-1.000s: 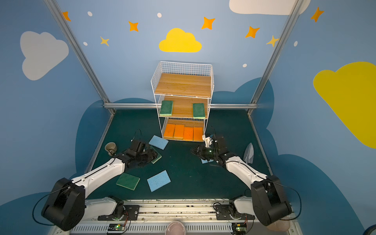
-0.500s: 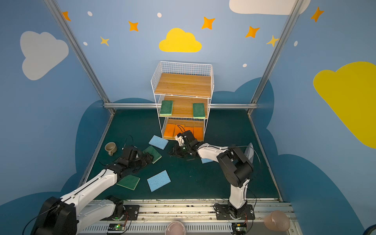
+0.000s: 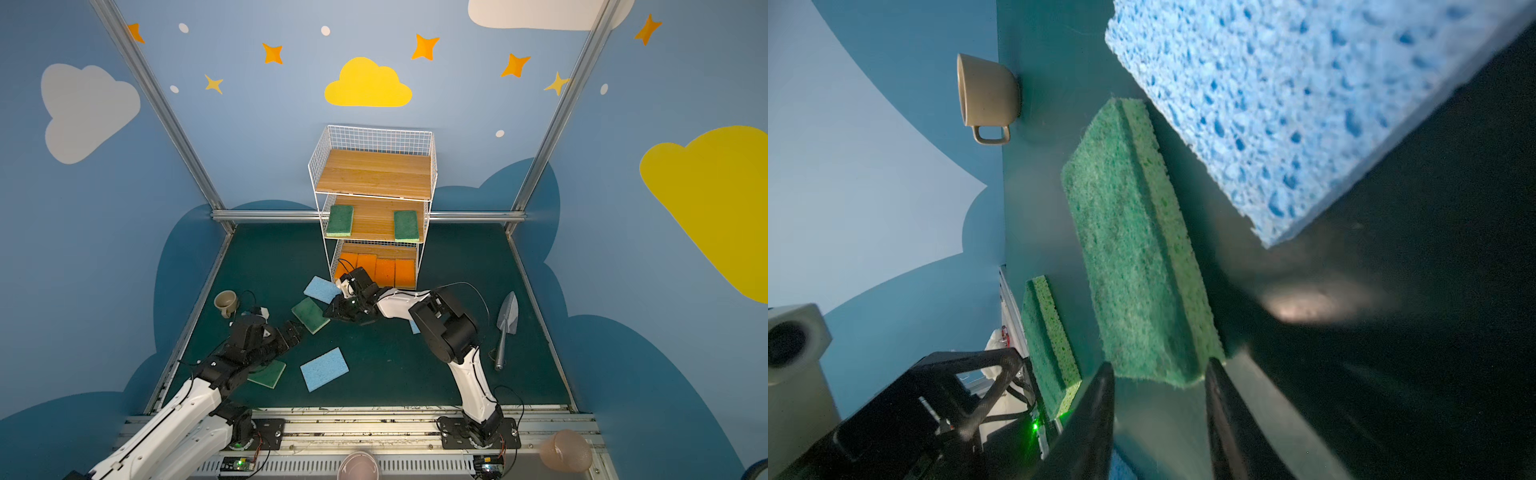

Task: Arrange cleaning sponges on a shelf
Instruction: Pick up the cleaning sponge at the center of the table.

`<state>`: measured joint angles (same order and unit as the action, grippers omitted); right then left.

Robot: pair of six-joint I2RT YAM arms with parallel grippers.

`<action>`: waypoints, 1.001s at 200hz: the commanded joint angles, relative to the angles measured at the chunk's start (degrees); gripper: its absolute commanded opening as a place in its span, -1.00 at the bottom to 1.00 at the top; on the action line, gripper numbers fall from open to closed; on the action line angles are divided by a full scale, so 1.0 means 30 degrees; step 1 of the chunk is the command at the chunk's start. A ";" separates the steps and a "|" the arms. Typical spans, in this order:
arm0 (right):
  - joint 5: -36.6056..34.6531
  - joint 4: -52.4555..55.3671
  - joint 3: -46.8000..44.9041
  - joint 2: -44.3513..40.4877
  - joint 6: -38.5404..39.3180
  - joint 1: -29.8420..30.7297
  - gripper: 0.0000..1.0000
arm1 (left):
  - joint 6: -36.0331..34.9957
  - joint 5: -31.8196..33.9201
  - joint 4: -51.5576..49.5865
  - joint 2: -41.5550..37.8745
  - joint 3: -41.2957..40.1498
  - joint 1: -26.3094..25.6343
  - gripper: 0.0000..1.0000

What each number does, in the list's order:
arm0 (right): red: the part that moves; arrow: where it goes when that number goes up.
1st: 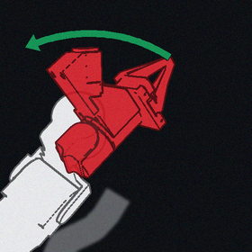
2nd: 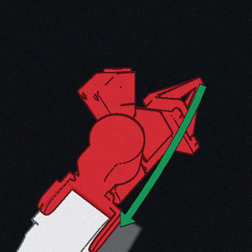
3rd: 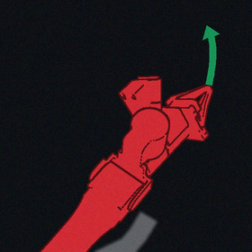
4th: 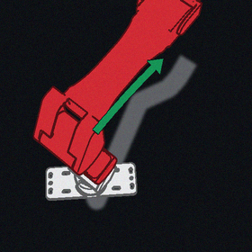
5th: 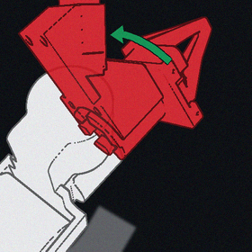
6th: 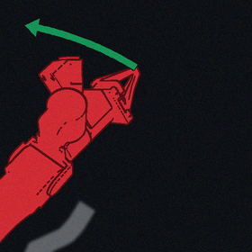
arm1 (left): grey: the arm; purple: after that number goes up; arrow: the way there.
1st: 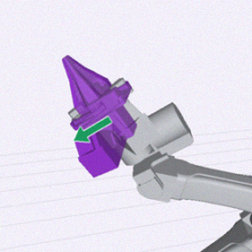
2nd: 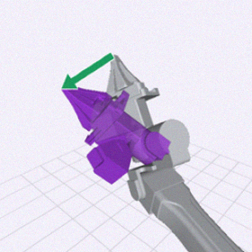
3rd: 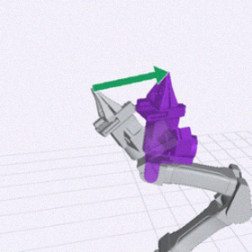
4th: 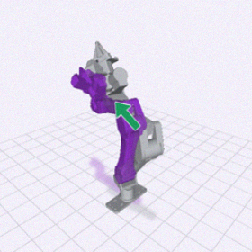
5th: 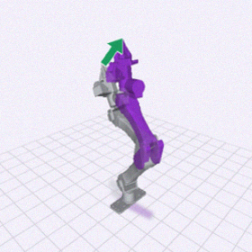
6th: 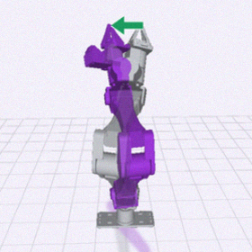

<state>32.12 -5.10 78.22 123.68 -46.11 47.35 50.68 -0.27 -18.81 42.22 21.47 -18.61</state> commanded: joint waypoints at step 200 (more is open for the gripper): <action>-0.1858 0.1498 0.1029 0.0989 0.0428 0.0939 -0.92 | -0.0531 -0.0553 -0.1461 -0.0855 0.0546 0.0315 0.99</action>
<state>28.12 -1.21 81.49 126.15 -44.73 50.02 49.32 -1.56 -21.47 40.58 21.54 -17.93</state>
